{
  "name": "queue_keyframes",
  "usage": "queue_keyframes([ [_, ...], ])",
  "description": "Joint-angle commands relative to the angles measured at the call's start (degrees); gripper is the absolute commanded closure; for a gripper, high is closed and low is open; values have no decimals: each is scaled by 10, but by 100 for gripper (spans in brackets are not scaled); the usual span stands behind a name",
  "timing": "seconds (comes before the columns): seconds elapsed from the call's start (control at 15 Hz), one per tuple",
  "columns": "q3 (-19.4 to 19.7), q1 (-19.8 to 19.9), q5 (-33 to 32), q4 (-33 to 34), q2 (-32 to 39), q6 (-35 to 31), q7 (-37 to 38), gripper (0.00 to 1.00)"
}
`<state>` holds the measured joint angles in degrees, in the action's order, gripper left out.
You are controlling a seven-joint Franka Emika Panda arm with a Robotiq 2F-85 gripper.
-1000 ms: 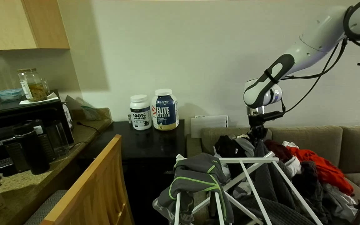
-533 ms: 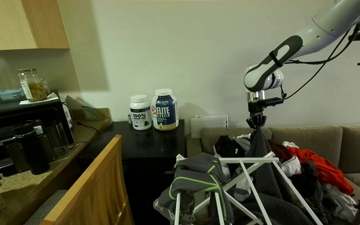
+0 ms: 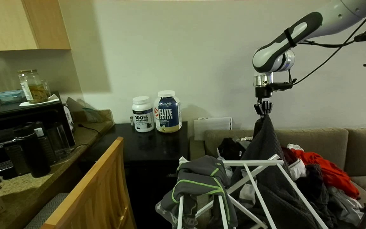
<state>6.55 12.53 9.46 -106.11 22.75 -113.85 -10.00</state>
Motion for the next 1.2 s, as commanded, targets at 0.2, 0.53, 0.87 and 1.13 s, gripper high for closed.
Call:
queue_keyframes([
  [0.2,-2,21,25,40,-61,98,-62,97],
  [0.53,3,28,36,77,-78,154,-87,97],
  [0.87,7,28,34,92,-94,189,-112,97],
  [1.13,7,26,30,93,-93,193,-128,97],
])
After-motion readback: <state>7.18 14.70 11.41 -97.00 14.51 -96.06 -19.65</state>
